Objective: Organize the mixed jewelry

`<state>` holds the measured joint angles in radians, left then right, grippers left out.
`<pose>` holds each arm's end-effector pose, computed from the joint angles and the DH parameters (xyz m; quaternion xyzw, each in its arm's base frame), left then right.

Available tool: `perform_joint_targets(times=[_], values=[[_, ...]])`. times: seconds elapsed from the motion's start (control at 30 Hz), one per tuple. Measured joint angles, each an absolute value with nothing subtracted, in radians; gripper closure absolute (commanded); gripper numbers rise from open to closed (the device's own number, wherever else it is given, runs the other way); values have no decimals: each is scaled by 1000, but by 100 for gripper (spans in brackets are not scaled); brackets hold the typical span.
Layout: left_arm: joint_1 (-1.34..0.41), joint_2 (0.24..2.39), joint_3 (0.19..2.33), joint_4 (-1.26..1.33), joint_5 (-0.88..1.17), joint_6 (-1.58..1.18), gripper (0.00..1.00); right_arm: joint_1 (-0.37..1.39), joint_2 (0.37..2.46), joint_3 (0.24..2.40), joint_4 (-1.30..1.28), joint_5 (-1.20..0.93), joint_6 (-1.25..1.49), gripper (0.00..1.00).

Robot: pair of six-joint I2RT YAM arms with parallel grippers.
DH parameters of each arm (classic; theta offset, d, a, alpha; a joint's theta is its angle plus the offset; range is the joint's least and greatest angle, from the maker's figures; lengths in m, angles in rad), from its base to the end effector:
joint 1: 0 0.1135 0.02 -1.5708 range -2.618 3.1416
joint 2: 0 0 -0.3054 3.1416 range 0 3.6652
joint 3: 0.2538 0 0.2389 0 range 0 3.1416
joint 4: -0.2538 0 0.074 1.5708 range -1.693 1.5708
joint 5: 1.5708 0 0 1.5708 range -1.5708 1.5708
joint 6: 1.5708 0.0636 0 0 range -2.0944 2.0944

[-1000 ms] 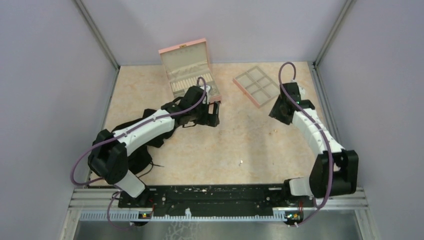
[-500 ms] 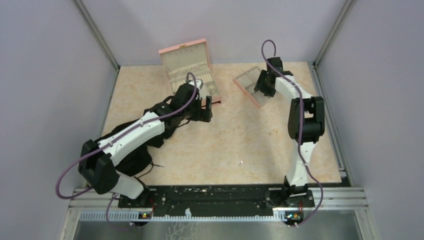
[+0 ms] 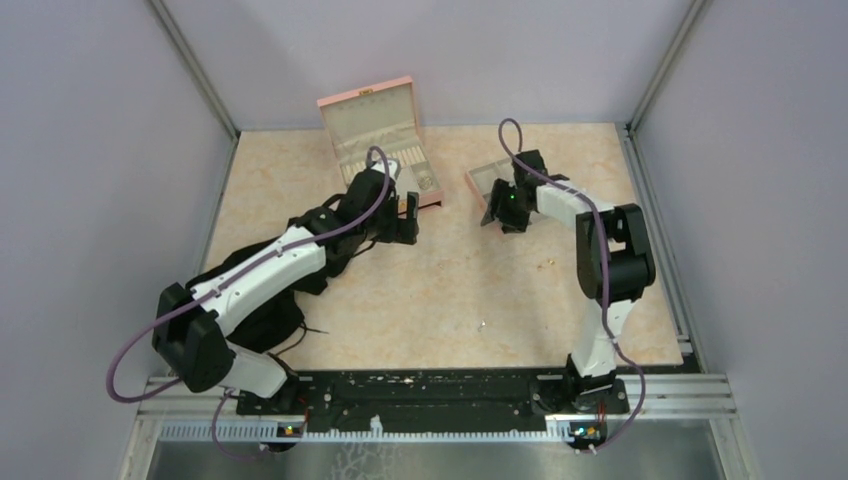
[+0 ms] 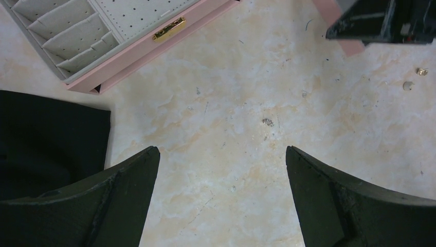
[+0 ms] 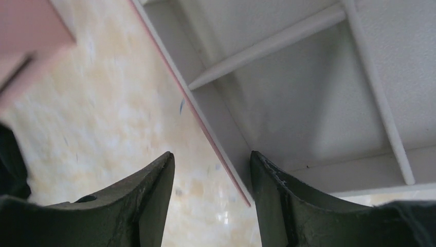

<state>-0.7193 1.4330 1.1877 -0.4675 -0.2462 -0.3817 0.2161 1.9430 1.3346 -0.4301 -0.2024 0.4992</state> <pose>0.2506 -0.1989 0.3293 0.1013 0.8983 -0.1208 0.4102 0.4117 0.1035 0.1976 0.1091 0.9540 0.1829 0.2110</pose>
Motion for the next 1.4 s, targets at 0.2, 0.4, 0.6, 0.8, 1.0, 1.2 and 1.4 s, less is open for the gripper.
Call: perform_joint_targets(times=[0.2,0.4,0.6,0.8,1.0,1.2,1.4], values=[[-719,1468,1188,-464,-231,-380,2,272,1744,1171,-519,-229,496,42],[-719,1514,1206,-464,-224,-354,2,250,1478,1164,-598,-4,495,43],[-719,1514,1230,-458,-247,-338,1,110,1329,1083,-634,171,523,55],[-719,1515,1230,-456,-242,-338,2,108,1437,1020,-673,195,516,61],[-719,1515,1229,-457,-237,-338,2,109,1508,1008,-673,202,516,68],[-719,1512,1213,-457,-238,-339,2,109,1555,1008,-653,210,516,67],[-719,1500,1192,-458,-238,-341,2,109,1566,995,-634,224,516,64]])
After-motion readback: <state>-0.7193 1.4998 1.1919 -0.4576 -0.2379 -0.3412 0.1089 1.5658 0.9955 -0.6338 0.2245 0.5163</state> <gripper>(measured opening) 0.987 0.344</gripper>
